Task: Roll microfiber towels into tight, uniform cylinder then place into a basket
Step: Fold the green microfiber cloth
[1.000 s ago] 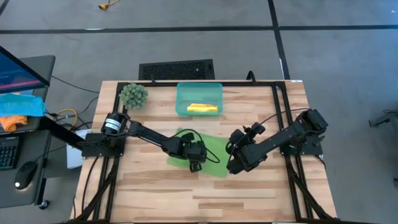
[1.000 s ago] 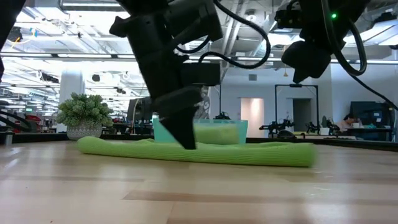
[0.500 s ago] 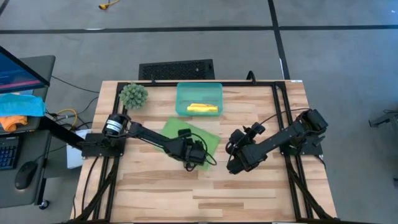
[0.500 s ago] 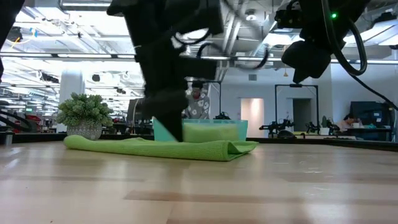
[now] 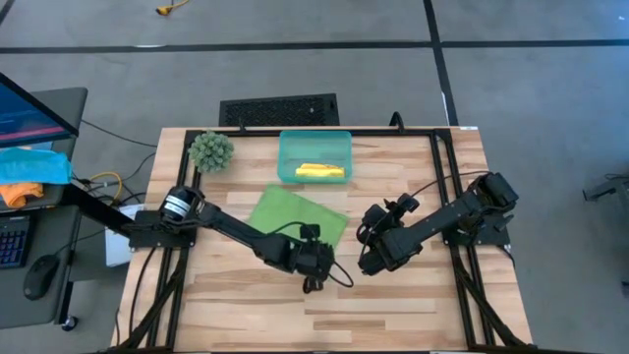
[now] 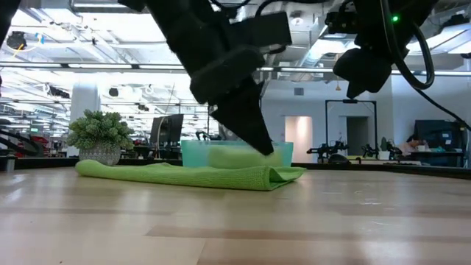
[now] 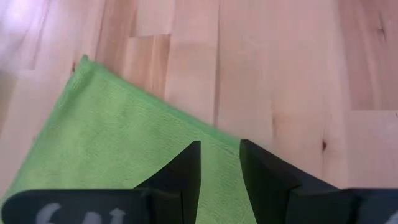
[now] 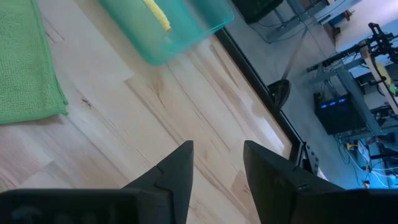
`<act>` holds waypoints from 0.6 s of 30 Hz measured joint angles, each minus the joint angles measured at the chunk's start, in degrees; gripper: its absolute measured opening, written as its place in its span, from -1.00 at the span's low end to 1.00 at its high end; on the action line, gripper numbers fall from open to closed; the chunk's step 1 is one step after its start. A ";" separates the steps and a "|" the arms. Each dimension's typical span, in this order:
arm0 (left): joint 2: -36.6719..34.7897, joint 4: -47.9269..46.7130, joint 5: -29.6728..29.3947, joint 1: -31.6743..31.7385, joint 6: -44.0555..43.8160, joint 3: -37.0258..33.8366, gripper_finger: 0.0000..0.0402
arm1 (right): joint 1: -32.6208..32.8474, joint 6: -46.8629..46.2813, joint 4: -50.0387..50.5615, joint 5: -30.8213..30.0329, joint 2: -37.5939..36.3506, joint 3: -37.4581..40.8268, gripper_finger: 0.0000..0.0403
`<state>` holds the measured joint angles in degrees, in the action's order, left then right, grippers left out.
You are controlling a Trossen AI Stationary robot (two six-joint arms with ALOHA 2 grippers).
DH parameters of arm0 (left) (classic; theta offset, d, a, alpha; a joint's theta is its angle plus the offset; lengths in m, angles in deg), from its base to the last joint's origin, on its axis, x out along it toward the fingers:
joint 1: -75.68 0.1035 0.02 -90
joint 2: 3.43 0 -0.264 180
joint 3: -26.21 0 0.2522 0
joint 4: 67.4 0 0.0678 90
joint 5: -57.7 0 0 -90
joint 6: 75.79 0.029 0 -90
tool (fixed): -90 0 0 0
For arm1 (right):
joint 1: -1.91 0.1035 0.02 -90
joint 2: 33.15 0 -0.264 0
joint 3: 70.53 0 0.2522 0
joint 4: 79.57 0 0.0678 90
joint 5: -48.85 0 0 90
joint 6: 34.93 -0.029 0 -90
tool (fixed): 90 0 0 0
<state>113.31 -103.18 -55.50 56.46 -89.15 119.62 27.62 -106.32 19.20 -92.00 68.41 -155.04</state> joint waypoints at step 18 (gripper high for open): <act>3.25 -4.20 3.92 -3.79 0.71 -0.57 -0.48 | -1.02 1.38 -0.48 0.17 0.02 -0.13 -0.19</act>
<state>116.56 -107.38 -51.59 52.67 -88.44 119.06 26.60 -104.95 18.73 -91.83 68.43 -155.17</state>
